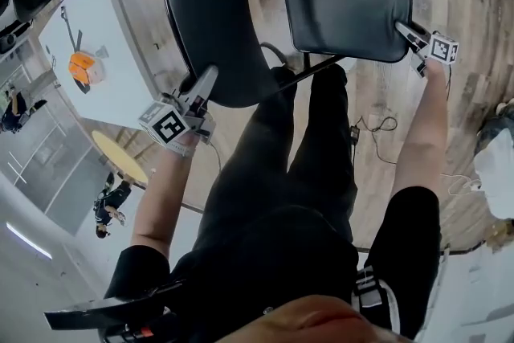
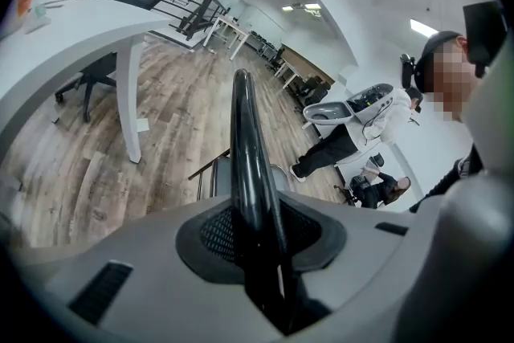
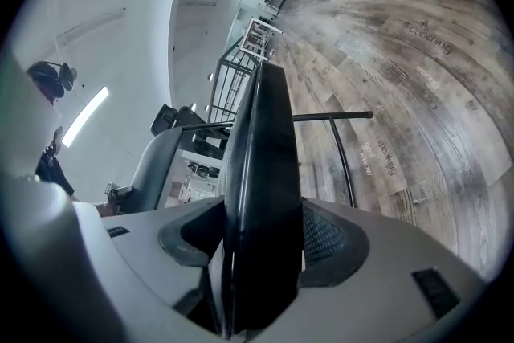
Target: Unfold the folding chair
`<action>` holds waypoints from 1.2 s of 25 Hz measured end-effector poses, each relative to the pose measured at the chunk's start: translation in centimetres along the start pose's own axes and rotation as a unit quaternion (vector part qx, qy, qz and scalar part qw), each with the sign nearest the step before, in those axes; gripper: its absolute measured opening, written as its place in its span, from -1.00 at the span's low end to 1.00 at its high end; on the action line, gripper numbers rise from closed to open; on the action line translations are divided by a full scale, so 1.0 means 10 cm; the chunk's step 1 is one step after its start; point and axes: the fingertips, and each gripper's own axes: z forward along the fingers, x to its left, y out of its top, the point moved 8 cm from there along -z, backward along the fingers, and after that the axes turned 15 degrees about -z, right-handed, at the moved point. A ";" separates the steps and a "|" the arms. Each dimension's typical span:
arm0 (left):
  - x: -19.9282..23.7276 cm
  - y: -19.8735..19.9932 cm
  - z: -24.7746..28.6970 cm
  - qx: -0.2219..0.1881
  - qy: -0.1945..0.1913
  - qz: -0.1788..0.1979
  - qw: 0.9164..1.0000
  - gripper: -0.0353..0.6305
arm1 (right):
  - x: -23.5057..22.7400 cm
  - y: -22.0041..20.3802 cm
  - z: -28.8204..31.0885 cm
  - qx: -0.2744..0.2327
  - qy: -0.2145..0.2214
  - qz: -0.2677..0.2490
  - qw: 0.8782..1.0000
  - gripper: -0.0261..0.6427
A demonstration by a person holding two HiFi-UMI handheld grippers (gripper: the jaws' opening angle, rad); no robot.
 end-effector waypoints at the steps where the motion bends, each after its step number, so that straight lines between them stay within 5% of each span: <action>1: -0.08 -0.03 0.06 0.004 0.000 0.004 1.000 -0.60 | -0.06 0.00 -0.04 0.000 -0.007 -0.001 1.000 -0.16; 6: -0.37 -0.17 0.27 0.015 0.002 0.019 1.000 -0.61 | -0.27 -0.05 -0.14 0.009 -0.036 0.001 0.999 -0.12; 13: -0.40 -0.16 0.28 0.007 0.021 0.019 1.000 -0.61 | -0.30 -0.03 -0.13 -0.007 -0.018 0.000 1.000 -0.11; 15: -0.42 -0.16 0.29 0.011 0.030 0.045 0.999 -0.59 | -0.27 -0.01 -0.16 -0.011 -0.022 0.005 1.000 -0.08; 21: -0.50 -0.16 0.27 0.006 0.099 0.149 0.984 -0.26 | -0.20 0.05 -0.40 -0.008 -0.128 -0.009 0.992 0.04; 25: -0.65 -0.10 0.17 -0.026 0.122 0.151 0.981 -0.23 | 0.16 0.24 -0.59 -0.038 -0.189 -0.048 0.980 0.04; 30: -0.98 -0.06 -0.08 -0.047 0.131 0.188 0.972 -0.23 | 1.17 0.49 -0.65 -0.086 -0.176 -0.070 0.978 0.03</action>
